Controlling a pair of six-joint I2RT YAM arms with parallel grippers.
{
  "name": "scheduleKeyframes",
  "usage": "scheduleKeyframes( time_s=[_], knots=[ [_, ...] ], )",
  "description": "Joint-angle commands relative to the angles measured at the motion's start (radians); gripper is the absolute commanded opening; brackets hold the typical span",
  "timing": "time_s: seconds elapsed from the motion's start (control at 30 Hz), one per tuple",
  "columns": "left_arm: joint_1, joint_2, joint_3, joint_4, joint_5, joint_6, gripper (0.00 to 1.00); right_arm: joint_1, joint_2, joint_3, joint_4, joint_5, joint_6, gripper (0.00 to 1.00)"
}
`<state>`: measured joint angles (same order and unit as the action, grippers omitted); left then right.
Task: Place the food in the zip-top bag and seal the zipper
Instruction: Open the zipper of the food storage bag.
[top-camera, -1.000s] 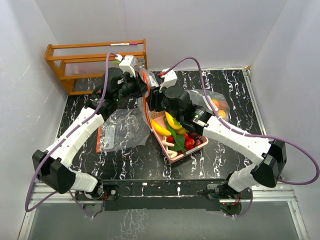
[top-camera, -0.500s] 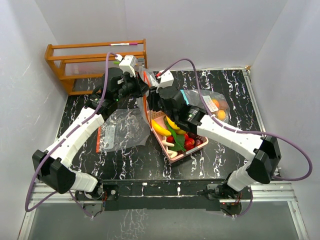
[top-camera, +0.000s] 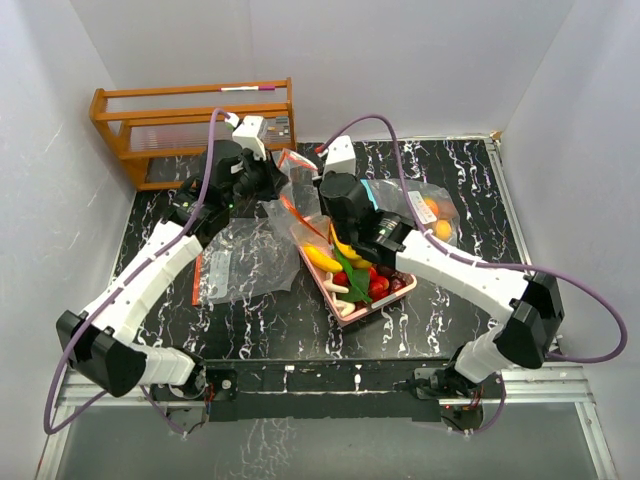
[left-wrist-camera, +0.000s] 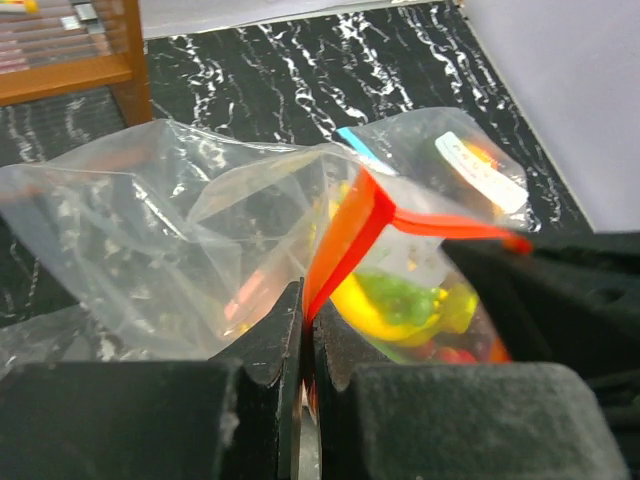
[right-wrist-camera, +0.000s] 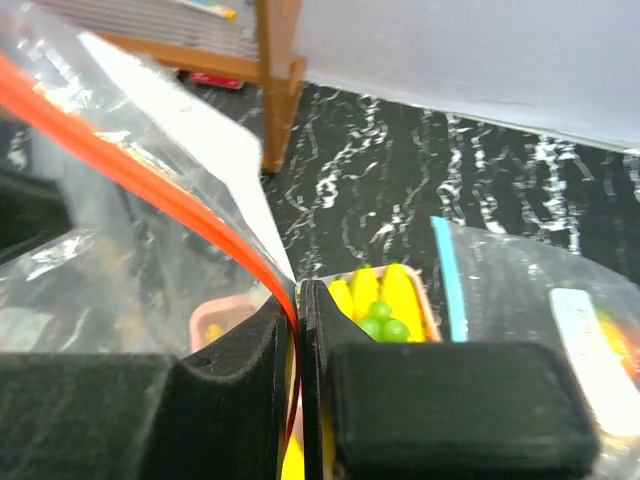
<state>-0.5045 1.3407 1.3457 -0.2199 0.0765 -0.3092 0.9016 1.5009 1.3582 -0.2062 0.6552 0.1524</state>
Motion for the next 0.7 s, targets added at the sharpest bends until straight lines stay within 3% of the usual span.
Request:
scheduleKeyframes(
  time_s=[0.0, 0.23, 0.37, 0.47, 0.57, 0.67],
  knots=[
    [-0.003, -0.078, -0.011, -0.088, -0.088, 0.079, 0.00, -0.012, -0.071, 0.001, 0.050, 0.187, -0.120, 0.09],
    [-0.003, -0.122, 0.042, -0.254, -0.104, 0.147, 0.00, -0.020, -0.107, -0.066, 0.094, 0.336, -0.206, 0.09],
    [-0.004, -0.136, 0.029, -0.257, -0.136, 0.146, 0.00, -0.023, -0.140, -0.088, 0.105, 0.262, -0.180, 0.08],
    [-0.003, -0.125, 0.013, -0.204, -0.077, 0.091, 0.00, -0.021, -0.171, -0.096, 0.108, 0.142, -0.129, 0.08],
    [-0.003, -0.111, -0.019, -0.092, 0.035, -0.007, 0.19, -0.021, -0.198, -0.102, 0.124, 0.042, -0.063, 0.08],
    [-0.003, -0.089, -0.035, -0.010, 0.128, -0.108, 0.25, -0.020, -0.211, -0.108, 0.151, -0.008, -0.037, 0.08]
  ],
)
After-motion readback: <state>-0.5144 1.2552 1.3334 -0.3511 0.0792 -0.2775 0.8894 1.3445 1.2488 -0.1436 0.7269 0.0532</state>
